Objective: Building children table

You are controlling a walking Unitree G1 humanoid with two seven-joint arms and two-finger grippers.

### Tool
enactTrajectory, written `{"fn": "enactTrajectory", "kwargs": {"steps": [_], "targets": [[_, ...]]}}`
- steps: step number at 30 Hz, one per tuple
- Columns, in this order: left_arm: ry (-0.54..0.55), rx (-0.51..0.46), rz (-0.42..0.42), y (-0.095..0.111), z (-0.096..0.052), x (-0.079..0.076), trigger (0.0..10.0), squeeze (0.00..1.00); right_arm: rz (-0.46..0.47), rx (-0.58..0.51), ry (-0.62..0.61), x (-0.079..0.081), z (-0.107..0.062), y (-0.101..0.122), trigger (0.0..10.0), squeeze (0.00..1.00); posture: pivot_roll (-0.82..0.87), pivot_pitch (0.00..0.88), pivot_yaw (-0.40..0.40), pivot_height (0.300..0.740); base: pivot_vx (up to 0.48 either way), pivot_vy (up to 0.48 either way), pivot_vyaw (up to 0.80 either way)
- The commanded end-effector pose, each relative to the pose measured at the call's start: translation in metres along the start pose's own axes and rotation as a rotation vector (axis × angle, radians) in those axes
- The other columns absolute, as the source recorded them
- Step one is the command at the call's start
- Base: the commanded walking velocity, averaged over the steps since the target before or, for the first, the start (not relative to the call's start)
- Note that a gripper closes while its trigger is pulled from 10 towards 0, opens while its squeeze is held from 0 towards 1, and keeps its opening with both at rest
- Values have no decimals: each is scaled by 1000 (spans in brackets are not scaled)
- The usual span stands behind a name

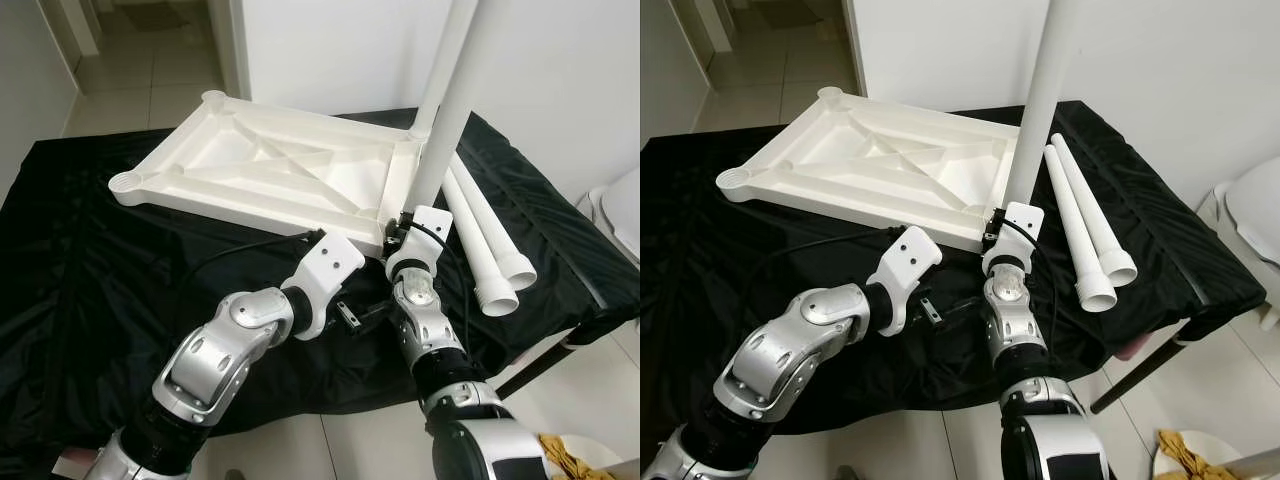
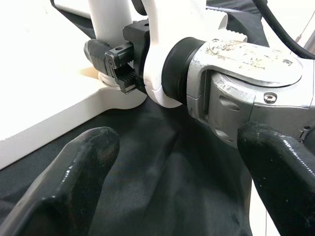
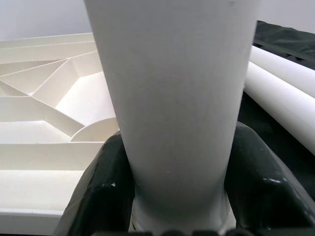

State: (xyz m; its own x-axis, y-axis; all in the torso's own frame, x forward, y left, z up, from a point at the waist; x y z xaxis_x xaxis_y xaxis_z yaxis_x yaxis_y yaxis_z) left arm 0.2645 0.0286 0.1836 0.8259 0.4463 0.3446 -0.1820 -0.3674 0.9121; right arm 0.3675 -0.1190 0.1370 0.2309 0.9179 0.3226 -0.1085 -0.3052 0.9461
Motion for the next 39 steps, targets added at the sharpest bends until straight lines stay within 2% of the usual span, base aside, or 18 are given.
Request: {"fn": "enactTrajectory", "kwargs": {"steps": [1, 2, 3, 8, 9, 14, 17, 19, 28, 29, 30, 31, 33, 34, 37, 39], "targets": [[-21, -8, -4, 1, 2, -5, 10000, 0, -1, 47, -13, 5, -8, -12, 0, 0, -71, 1, -8, 740, 0, 0, 0], [-21, -7, -3, 1, 2, -5, 10000, 0, -15, 42, 2, 6, -9, -11, 0, 0, -71, 0, -8, 740, 0, 0, 0], [-21, -7, -4, 1, 2, -5, 10000, 0, -26, 41, 11, 6, -10, -11, 10000, 0, -71, 0, -8, 740, 0, 0, 0], [-21, -7, -2, 1, 1, -5, 10000, 0, -55, 33, 14, 3, -10, -11, 10000, 0, -73, 0, -8, 740, 0, 0, 0], [-22, -7, -3, 1, 1, -5, 10000, 0, -47, 31, 35, 1, -10, -10, 10000, 1000, -73, 1, -8, 740, 0, 0, 0], [-22, -7, -3, 1, 1, -5, 10000, 0, -32, 7, 93, -1, -9, -4, 10000, 1000, -73, 2, -6, 740, 0, 0, 0], [-24, -7, -3, 1, 2, -5, 10000, 0, -10, -37, 223, -5, -1, 13, 10000, 1000, -79, 1, -4, 740, 0, 0, 0], [-25, -8, -1, 2, 2, -5, 10000, 0, -17, -48, 261, -9, 2, 20, 10000, 1000, -78, 1, -5, 740, 0, 0, 0], [-20, -9, 0, 2, 1, -3, 10000, 0, -26, 24, 346, -20, 9, 20, 10000, 1000, -77, 2, -3, 740, 0, 0, 0], [-19, -9, 0, 2, 1, -3, 10000, 0, -45, 61, 388, -24, 10, 15, 10000, 0, -76, 4, -4, 740, 0, 0, 0], [-17, -9, 0, 2, 1, -3, 10000, 0, -62, 110, 440, -29, 11, 10, 10000, 0, -75, 6, -1, 740, 0, 0, 0], [-17, -9, 0, 2, 1, -3, 10000, 0, -62, 110, 440, -29, 11, 10, 10000, 0, -75, 6, -1, 740, 0, 0, 0], [-14, -9, -1, 3, 2, -2, 10000, 0, -95, 164, 526, -36, 11, 4, 10000, 0, -74, 8, 2, 740, 0, 0, 0], [-14, -9, -1, 3, 2, -2, 10000, 0, -95, 164, 526, -36, 11, 4, 10000, 0, -74, 8, 2, 740, 0, 0, 0], [-9, -8, -2, 3, 1, 0, 10000, 0, -188, 198, 651, -43, 13, 7, 10000, 0, -70, 14, 5, 740, 0, 0, 0], [-8, -7, -1, 3, 1, 0, 10000, 0, -202, 209, 676, -46, 14, 9, 10000, 0, -70, 16, 7, 740, 0, 0, 0]]}}
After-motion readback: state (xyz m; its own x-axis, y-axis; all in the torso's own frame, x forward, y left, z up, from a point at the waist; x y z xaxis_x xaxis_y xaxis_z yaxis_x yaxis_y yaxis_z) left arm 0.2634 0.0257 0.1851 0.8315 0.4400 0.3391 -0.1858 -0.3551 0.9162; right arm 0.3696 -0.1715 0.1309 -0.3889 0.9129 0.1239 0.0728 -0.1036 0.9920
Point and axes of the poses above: a point about 5 cm out from each wrist's last joint towards the gripper, its own z axis pointing out of the wrist towards the gripper, its own y axis along the axis of the wrist's last joint, x = y × z, the point moved 1 cm from there along z, pointing out of the wrist towards the gripper, and after that the axes turned 13 degrees about z, right-handed, at the moved point
